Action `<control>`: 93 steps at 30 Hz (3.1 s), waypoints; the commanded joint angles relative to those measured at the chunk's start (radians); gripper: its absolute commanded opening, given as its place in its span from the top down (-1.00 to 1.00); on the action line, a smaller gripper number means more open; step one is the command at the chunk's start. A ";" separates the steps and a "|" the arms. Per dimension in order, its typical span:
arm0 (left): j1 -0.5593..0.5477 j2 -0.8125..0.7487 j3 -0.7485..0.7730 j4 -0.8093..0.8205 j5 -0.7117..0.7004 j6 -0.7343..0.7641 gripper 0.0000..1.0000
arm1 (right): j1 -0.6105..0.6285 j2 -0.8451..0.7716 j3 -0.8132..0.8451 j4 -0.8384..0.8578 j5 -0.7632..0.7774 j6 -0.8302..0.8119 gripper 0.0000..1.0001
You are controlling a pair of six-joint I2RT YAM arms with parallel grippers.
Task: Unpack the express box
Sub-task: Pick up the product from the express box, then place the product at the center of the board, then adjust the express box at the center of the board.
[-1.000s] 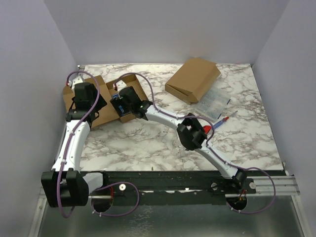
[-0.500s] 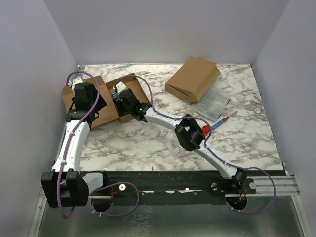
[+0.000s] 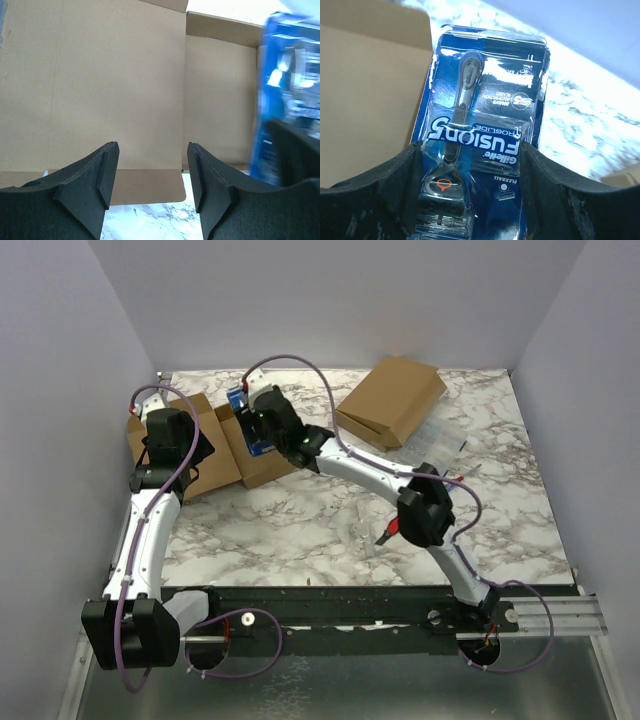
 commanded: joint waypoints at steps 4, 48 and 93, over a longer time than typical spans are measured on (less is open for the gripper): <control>0.003 -0.024 0.046 -0.021 0.059 0.004 -0.31 | 0.006 -0.382 -0.404 -0.070 -0.011 0.163 0.48; -0.094 0.022 0.000 0.155 0.467 -0.022 -0.28 | -0.843 -0.668 -1.110 0.201 -0.650 0.996 -0.77; -0.126 -0.025 -0.007 0.144 0.439 -0.038 -0.28 | -0.832 -0.712 -0.850 -0.089 -0.787 0.608 0.99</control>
